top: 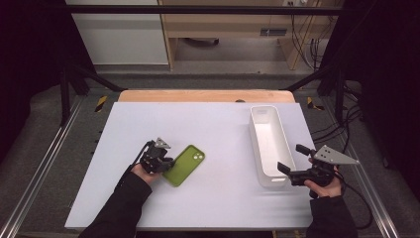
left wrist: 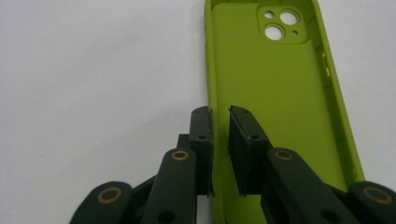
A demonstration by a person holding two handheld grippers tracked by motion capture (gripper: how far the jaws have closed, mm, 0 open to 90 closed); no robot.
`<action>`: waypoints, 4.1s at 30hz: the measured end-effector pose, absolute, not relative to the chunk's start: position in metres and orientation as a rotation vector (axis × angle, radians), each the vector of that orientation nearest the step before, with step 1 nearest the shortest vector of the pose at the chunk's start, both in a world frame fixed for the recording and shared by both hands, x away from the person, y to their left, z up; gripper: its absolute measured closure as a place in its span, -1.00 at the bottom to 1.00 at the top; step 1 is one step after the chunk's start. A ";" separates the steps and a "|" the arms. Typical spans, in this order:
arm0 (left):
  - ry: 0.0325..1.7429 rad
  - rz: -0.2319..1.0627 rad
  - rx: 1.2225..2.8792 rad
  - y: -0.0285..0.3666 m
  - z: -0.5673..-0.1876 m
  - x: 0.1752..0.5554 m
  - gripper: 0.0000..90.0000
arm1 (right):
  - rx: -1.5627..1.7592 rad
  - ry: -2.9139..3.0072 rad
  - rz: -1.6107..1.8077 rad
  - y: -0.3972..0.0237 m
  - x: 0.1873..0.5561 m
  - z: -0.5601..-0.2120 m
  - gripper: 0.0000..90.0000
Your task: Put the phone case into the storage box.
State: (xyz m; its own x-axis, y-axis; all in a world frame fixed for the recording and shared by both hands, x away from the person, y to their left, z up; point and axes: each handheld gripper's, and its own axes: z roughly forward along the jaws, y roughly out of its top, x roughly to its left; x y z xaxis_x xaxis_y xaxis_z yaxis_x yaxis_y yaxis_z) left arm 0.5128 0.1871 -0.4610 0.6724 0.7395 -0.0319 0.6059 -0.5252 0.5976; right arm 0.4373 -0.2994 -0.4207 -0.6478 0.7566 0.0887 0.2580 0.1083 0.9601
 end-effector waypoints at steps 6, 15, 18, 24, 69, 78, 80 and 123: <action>1.048 0.308 2.301 0.187 -0.461 0.513 0.83 | 0.987 1.965 1.561 -0.300 0.437 -0.421 -0.99; 1.054 0.314 2.305 0.188 -0.460 0.513 0.90 | 0.988 1.963 1.563 -0.300 0.437 -0.421 -0.99; 1.049 0.318 2.304 0.188 -0.461 0.513 0.91 | 0.989 1.962 1.563 -0.300 0.437 -0.421 -0.99; 1.042 0.325 2.307 0.188 -0.460 0.513 0.92 | 0.990 1.963 1.564 -0.300 0.437 -0.421 -0.99; 0.917 0.487 2.143 0.187 -0.417 0.485 0.94 | 0.977 1.969 1.558 -0.299 0.436 -0.418 -0.99; 0.861 0.514 2.145 0.183 -0.410 0.477 0.94 | 0.967 1.976 1.558 -0.296 0.436 -0.417 -0.99; 0.847 0.516 2.145 0.181 -0.409 0.476 0.94 | 0.964 1.978 1.558 -0.295 0.436 -0.417 -0.99; 0.697 0.545 2.143 0.154 -0.393 0.449 0.94 | 0.928 2.093 1.526 -0.258 0.434 -0.405 -0.99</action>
State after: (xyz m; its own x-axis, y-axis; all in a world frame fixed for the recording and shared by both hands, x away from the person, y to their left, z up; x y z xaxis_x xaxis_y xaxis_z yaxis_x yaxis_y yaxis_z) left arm 0.4489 0.1536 -0.3928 0.7556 0.6389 0.1443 0.2944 -0.5281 0.7965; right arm 0.4341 -0.2584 -0.4045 -0.7060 0.7047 0.0706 0.2829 0.1892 0.9403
